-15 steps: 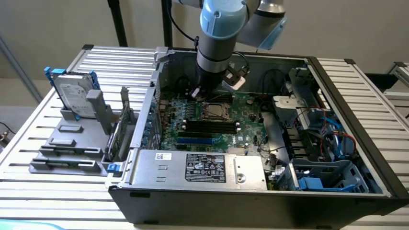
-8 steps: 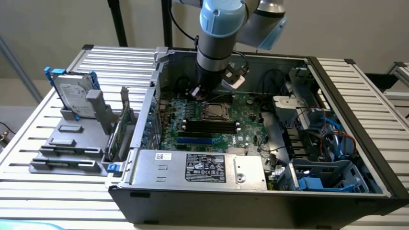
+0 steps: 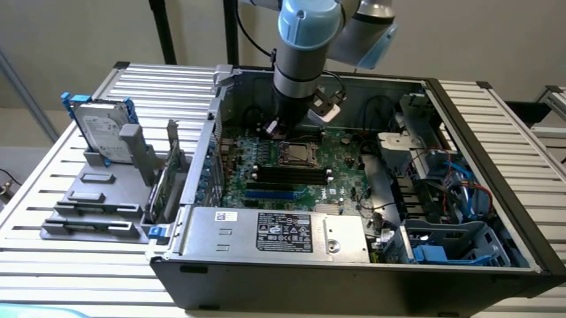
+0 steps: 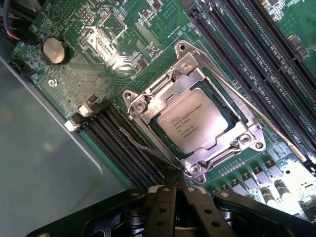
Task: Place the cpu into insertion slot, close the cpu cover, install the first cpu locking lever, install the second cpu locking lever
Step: 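Install the first cpu locking lever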
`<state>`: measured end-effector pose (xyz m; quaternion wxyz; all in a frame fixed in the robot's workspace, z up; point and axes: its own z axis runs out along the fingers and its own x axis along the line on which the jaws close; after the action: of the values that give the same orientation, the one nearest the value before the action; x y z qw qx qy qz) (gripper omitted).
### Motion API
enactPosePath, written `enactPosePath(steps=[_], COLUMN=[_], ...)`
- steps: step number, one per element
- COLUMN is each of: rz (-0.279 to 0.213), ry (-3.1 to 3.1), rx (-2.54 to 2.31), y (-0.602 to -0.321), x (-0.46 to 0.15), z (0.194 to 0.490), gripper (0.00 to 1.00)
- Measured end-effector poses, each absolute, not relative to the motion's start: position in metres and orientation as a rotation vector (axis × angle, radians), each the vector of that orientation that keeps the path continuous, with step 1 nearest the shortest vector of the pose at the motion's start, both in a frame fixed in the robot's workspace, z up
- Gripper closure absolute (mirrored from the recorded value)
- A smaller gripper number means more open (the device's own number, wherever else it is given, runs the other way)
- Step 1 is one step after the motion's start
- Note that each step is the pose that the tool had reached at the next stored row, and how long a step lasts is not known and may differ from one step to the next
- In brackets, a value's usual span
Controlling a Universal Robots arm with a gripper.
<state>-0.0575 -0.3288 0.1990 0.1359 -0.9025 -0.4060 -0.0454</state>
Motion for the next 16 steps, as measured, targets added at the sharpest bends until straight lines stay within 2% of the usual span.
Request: enactPosePath(steps=[16], rz=[-0.121], ry=[-1.174], rx=[-2.633], y=[-0.3238], x=[-0.0504], z=[0.1981], gripper=[0.89])
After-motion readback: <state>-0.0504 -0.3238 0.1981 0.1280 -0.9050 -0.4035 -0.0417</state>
